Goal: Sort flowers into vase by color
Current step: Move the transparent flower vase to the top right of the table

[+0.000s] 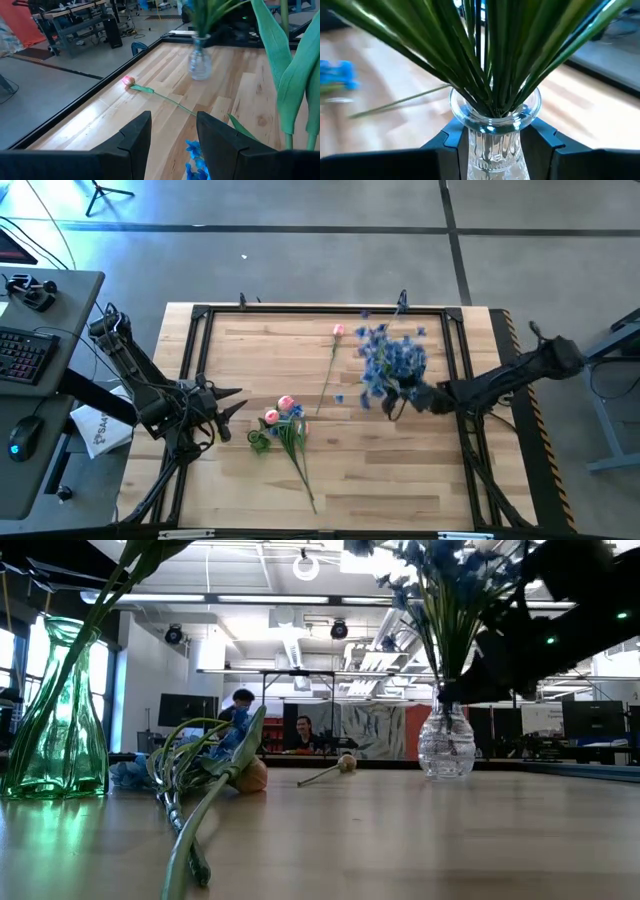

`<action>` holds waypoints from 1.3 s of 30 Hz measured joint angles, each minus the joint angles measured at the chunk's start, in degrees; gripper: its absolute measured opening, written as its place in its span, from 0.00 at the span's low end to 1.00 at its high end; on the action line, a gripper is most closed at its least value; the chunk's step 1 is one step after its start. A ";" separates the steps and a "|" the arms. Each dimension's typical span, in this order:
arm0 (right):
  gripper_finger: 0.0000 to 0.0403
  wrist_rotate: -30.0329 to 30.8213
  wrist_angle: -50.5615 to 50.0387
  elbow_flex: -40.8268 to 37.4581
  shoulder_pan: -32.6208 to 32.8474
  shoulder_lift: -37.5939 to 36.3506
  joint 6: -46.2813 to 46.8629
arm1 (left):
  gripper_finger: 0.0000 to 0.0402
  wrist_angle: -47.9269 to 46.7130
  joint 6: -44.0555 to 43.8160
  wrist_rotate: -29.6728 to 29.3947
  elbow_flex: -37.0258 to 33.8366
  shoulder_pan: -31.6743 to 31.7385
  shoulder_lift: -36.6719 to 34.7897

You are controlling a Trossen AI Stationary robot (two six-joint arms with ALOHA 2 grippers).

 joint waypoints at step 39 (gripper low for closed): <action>0.69 -25.13 -3.89 0.22 -32.83 -2.11 -4.15 | 0.36 -0.06 -0.52 1.99 -0.01 -0.02 0.00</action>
